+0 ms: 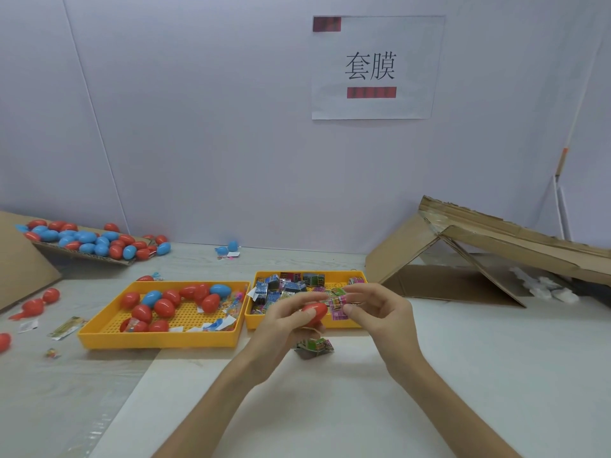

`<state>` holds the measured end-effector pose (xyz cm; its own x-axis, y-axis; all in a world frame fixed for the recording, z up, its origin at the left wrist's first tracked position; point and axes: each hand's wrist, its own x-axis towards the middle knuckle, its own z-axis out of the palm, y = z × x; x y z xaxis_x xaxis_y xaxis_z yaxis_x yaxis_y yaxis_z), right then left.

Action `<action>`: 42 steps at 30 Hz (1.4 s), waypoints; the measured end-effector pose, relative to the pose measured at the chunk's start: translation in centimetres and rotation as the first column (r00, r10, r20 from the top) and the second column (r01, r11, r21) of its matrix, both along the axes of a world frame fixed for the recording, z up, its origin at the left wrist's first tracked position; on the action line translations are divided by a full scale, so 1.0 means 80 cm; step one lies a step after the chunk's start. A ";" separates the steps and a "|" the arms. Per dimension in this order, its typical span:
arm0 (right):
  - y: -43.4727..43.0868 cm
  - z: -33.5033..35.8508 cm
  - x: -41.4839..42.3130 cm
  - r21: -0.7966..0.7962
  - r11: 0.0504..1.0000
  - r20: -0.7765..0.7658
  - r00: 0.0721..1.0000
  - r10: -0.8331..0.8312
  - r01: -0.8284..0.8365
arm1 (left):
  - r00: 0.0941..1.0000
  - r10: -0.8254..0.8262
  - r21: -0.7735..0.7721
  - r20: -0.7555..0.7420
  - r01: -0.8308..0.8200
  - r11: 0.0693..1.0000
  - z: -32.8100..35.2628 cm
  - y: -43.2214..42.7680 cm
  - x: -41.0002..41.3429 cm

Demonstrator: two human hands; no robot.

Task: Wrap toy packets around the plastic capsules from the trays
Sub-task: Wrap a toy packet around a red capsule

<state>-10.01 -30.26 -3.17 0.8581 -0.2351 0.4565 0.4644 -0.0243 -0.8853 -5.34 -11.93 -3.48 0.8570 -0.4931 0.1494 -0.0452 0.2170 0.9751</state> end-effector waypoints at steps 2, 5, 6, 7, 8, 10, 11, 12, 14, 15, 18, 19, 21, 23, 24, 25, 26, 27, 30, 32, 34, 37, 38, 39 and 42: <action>-0.001 0.001 0.000 0.034 0.999 -0.011 1.000 0.028 -0.027 | 1.000 0.014 -0.029 -0.008 -0.014 0.999 -0.001 0.001 0.001; -0.002 0.000 0.001 0.036 0.999 -0.031 0.999 0.039 -0.038 | 0.999 0.033 -0.047 -0.010 -0.034 0.998 0.001 0.001 0.000; -0.002 -0.001 0.001 0.033 0.999 -0.037 0.999 0.036 -0.035 | 0.999 0.038 -0.044 -0.009 -0.038 0.998 0.001 0.002 0.000; -0.002 -0.001 0.002 0.028 0.999 -0.041 0.999 0.029 -0.028 | 0.999 0.042 -0.042 -0.007 -0.042 0.998 0.002 0.002 -0.001; -0.002 -0.002 0.002 0.020 1.000 -0.045 0.999 0.019 -0.018 | 0.999 0.045 -0.040 -0.006 -0.045 0.998 0.002 0.002 -0.001; -0.002 -0.002 0.003 0.000 1.000 -0.047 0.999 -0.008 0.008 | 0.999 0.042 -0.046 -0.006 -0.042 0.998 0.002 0.002 -0.001; -0.002 -0.002 0.002 -0.008 1.000 -0.045 0.999 -0.022 0.022 | 0.999 0.038 -0.052 -0.007 -0.039 0.998 0.002 0.002 -0.001; -0.003 -0.001 0.002 -0.011 0.999 -0.044 0.999 -0.031 0.030 | 0.999 0.036 -0.054 -0.007 -0.036 0.998 0.002 0.002 -0.001; -0.004 0.000 0.001 -0.003 1.000 -0.045 0.999 -0.022 0.022 | 0.999 0.033 -0.050 -0.010 -0.034 0.998 0.002 0.001 -0.001; -0.004 0.000 0.001 0.004 1.000 -0.047 0.999 -0.012 0.012 | 0.999 0.033 -0.053 -0.014 -0.034 0.998 0.002 0.001 -0.001; -0.003 0.001 0.000 0.011 1.000 -0.051 0.998 0.022 -0.021 | 0.999 0.039 -0.058 -0.017 -0.040 0.998 0.002 0.000 -0.001; -0.001 0.001 0.000 0.007 0.999 -0.052 0.998 0.032 -0.031 | 0.999 0.040 -0.056 -0.012 -0.040 0.998 0.002 0.001 -0.001; 0.001 0.002 -0.001 0.003 0.999 -0.050 0.998 0.045 -0.045 | 0.999 0.034 -0.050 0.004 -0.033 0.998 0.003 0.001 -0.001; 0.001 0.002 -0.002 0.009 0.999 -0.043 0.998 0.044 -0.044 | 1.000 0.027 -0.043 0.007 -0.026 0.999 0.003 0.001 -0.002; 0.001 0.002 -0.002 0.006 0.999 -0.039 0.999 0.038 -0.038 | 1.000 0.024 -0.039 0.007 -0.024 0.999 0.003 0.001 -0.002; 0.001 0.002 -0.002 -0.005 1.000 -0.035 0.999 0.028 -0.028 | 1.000 0.024 -0.032 0.009 -0.023 0.999 0.003 0.001 -0.002; 0.002 0.002 -0.002 -0.019 1.000 -0.032 0.999 0.015 -0.016 | 1.000 0.025 -0.019 0.013 -0.025 1.000 0.003 0.001 -0.001; 0.001 0.001 -0.001 -0.030 1.000 -0.030 1.000 0.000 -0.001 | 0.999 0.029 -0.007 0.019 -0.028 1.000 0.002 0.001 -0.001; 0.001 -0.002 0.000 -0.036 0.999 -0.033 0.999 -0.020 0.018 | 0.999 0.037 0.012 0.029 -0.037 0.999 0.001 0.001 -0.001; 0.001 -0.003 0.000 -0.044 0.999 -0.027 1.000 -0.013 0.012 | 0.999 0.042 0.012 0.031 -0.042 0.999 0.001 0.000 -0.002; 0.002 -0.003 0.000 -0.110 0.994 -0.001 1.000 0.005 -0.005 | 0.998 0.042 0.010 0.036 -0.042 0.999 0.002 0.000 -0.002; 0.006 -0.006 -0.002 -0.321 0.945 0.090 0.995 -0.033 0.060 | 0.999 0.040 0.005 0.035 -0.041 0.999 0.003 0.000 -0.001; 0.007 -0.007 -0.002 -0.365 0.926 0.126 0.991 -0.052 0.095 | 0.999 0.041 -0.001 0.031 -0.041 0.999 0.003 0.000 -0.001; 0.007 -0.008 -0.002 -0.394 0.911 0.155 0.986 -0.068 0.125 | 0.999 0.040 -0.010 0.026 -0.039 0.999 0.003 0.001 -0.001; 0.006 -0.010 -0.001 -0.432 0.887 0.201 0.976 -0.081 0.162 | 0.999 0.043 -0.017 0.022 -0.042 0.999 0.003 0.001 0.000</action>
